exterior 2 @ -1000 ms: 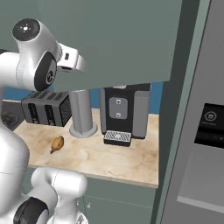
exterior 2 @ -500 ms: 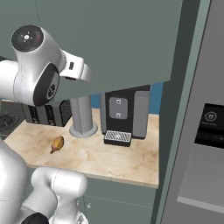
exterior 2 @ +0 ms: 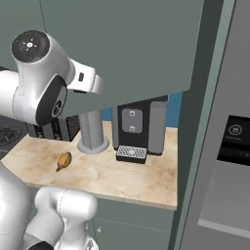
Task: Retrieve the bowl from the cabinet, then place the raw meat into the bowl to avoid contamination.
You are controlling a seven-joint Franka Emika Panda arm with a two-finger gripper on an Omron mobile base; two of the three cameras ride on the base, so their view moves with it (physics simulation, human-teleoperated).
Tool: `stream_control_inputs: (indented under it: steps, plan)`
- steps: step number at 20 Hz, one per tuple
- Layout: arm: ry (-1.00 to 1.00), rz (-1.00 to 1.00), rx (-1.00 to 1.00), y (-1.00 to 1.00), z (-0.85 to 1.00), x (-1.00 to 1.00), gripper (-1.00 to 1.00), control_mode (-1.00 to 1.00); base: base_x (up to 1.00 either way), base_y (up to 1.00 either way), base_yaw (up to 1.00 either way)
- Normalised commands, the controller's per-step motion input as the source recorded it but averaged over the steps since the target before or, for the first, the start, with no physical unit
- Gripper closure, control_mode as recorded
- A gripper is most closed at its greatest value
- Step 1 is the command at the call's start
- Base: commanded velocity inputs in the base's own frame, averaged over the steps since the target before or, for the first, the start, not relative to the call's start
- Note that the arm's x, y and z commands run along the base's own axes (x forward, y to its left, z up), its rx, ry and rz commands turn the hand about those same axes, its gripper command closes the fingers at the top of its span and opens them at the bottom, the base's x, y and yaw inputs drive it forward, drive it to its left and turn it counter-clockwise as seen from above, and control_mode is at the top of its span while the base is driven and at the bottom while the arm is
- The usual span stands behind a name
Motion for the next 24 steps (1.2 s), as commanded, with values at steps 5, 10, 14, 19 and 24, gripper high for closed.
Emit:
stream_control_inputs:
  steps: [5, 10, 14, 19, 24]
  plan:
    - [0.00, 0.00, 0.00, 0.00, 0.00, -0.08, -1.00, -1.00, 0.00, 0.00, 0.00]
    - [0.00, 0.00, 0.00, 0.00, 0.00, -0.20, -1.00, -1.00, 0.00, 0.00, 0.00]
    - [0.00, -0.03, 0.00, 0.00, 0.00, -0.35, -1.00, -1.00, 0.00, 0.00, 0.00]
    - [0.00, -0.01, -0.08, 0.16, 0.07, -0.43, -1.00, -1.00, 0.00, 0.00, 0.00]
    - [0.08, -0.02, -0.31, 0.88, 0.11, -0.06, -1.00, -1.00, 0.00, 0.00, 0.00]
